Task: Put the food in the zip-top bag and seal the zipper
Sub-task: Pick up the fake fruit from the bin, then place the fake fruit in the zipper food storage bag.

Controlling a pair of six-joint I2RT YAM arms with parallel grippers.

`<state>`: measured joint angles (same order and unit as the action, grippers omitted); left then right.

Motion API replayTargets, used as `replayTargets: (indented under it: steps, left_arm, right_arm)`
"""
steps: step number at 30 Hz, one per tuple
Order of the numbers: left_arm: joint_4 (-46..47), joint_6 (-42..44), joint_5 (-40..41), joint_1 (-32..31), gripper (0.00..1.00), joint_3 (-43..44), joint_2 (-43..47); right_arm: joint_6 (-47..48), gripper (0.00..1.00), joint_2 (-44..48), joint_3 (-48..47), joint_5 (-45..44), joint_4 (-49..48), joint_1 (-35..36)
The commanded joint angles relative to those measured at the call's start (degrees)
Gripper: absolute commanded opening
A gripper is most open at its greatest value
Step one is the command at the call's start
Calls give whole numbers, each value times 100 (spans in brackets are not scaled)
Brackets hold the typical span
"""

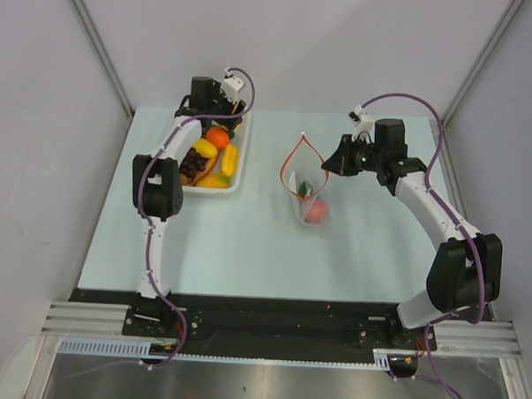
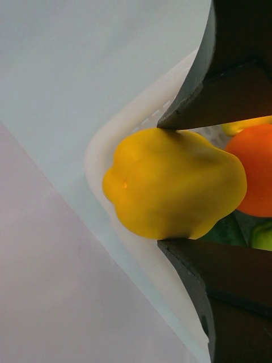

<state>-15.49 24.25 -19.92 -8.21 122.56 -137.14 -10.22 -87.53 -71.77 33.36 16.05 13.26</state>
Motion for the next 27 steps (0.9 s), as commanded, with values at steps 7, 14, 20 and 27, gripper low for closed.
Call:
replayTargets:
  steps: [7,14,20,27]
  left_arm:
    - [46,-1018,-1241,-189,40,-608,2146]
    - [722,-2098,-1734,-1314,41,-2218,3597]
    - [1153,-2390,-1822,-2202,42,-3010,3932]
    - [856,-2592,-1489,-2502,55,-3362,3581]
  right_arm:
    - [-15,0,157,-30,240,-208,-25]
    - [-200,0,122,-22,416,-304,-69]
    - [-402,0,139,-22,592,-384,-148]
    - [-455,0,297,-22,776,-331,-332]
